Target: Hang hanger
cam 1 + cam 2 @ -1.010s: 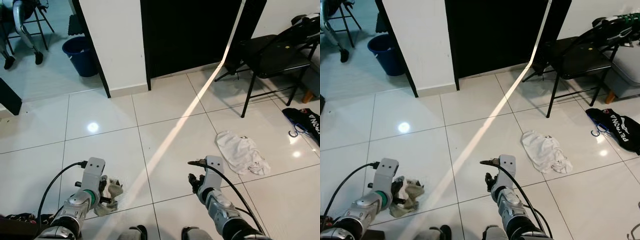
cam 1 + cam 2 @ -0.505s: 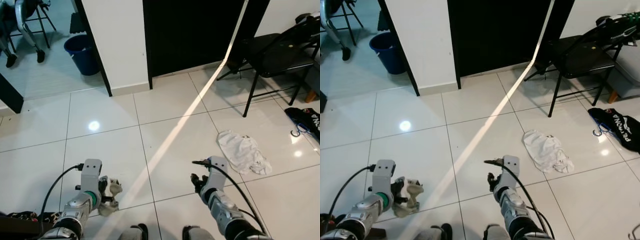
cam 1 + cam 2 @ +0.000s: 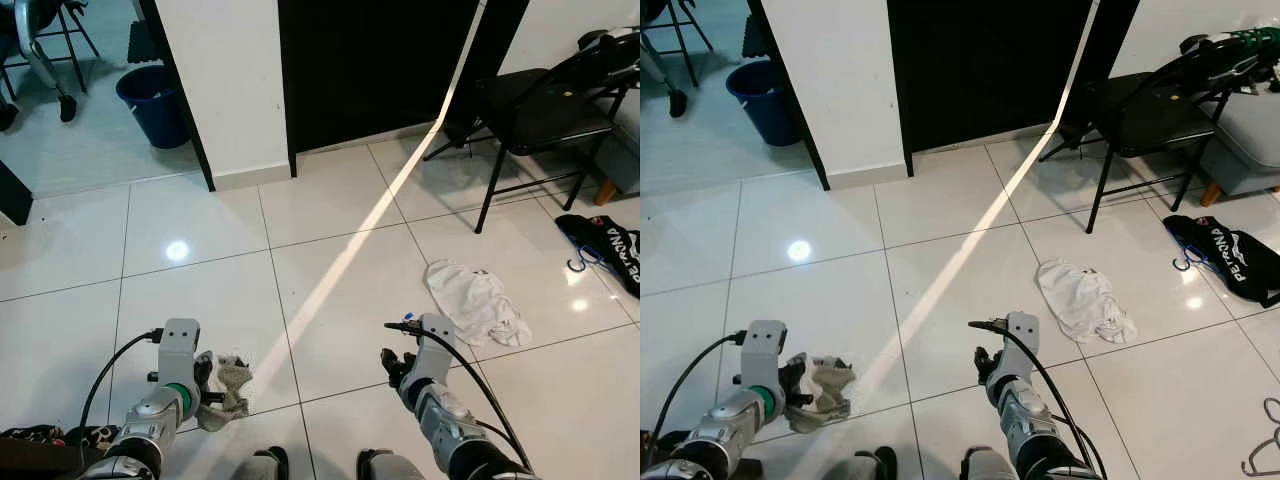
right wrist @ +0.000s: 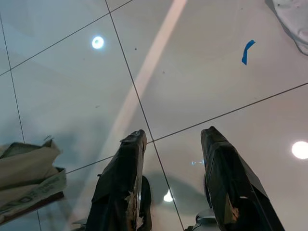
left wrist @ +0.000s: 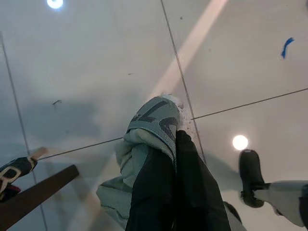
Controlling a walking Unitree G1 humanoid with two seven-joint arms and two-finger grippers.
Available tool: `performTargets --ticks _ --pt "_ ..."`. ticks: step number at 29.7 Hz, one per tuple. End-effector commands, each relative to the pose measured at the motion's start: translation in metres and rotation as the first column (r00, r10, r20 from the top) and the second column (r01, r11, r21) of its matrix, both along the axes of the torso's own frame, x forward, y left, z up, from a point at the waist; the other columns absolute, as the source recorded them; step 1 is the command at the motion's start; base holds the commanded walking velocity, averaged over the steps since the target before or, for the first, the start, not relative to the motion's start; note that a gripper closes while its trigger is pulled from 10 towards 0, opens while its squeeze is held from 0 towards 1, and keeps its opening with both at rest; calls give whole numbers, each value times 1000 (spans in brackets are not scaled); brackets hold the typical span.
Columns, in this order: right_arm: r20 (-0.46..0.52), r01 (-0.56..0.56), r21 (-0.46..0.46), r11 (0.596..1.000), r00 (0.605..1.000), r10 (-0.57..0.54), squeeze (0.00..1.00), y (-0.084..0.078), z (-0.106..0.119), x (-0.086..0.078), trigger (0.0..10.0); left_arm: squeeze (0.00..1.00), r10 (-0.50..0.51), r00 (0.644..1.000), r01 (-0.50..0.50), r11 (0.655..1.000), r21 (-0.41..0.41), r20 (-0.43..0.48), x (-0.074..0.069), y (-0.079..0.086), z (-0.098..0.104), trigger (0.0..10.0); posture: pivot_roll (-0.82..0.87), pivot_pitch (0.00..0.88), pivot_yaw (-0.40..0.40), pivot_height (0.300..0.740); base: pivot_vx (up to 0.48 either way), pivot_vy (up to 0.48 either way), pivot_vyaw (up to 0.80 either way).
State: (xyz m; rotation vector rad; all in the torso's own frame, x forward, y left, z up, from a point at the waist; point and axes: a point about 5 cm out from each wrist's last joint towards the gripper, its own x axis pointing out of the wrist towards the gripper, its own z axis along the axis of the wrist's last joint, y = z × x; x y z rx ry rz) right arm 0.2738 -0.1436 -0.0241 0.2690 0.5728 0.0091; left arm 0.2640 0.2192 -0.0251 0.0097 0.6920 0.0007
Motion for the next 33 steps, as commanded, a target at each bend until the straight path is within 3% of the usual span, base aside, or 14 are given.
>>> performTargets --ticks 1,10,13,14,17,20,23,26,28,31,33 --pt "-26 5 9 1000 1000 -5 0 1 -6 -7 10000 0 17 999 -17 1000 11 -51 -10 4 -7 10000 33 105 61 740 0 0 0" --pt "-29 -3 8 1000 1000 3 0 2 -7 -8 10000 0 49 998 -49 999 -2 -51 -10 5 -8 10000 32 91 57 740 0 0 0" --pt "87 -25 -93 995 996 33 0 -4 14 13 10000 0 28 995 -33 998 55 91 13 11 15 10000 31 85 64 740 0 0 0" --pt "87 -25 -93 995 996 33 0 -4 14 13 10000 0 28 995 -33 998 55 91 13 11 15 10000 31 85 64 740 0 0 0" --pt "231 68 -46 997 971 -56 0 -13 40 33 10000 0 64 955 -75 997 28 289 44 14 52 10000 30 86 64 740 0 0 0" --pt "245 57 -71 996 969 -38 0 -15 40 32 10000 0 38 938 -48 999 19 344 51 8 62 10000 31 86 67 740 0 0 0" --pt "210 21 -102 995 978 1 0 -13 31 24 10000 0 11 948 -24 999 36 319 46 3 54 10000 32 90 68 740 0 0 0" --pt "145 -8 -120 993 989 25 0 -9 10 2 10000 0 -5 976 -9 998 64 219 19 -2 25 10000 33 95 67 740 0 0 0" --pt "132 -5 -118 993 991 21 0 -8 5 -4 10000 0 -4 981 -8 998 63 192 8 -3 15 10000 31 98 68 740 0 0 0" --pt "132 -4 -122 993 991 20 0 -7 6 -3 10000 0 -3 982 -9 998 67 186 7 -3 14 10000 31 98 69 740 0 0 0" --pt "166 -3 -130 991 986 25 0 -6 19 13 10000 0 -6 977 -12 996 83 214 19 -4 24 10000 35 91 66 740 0 0 0"
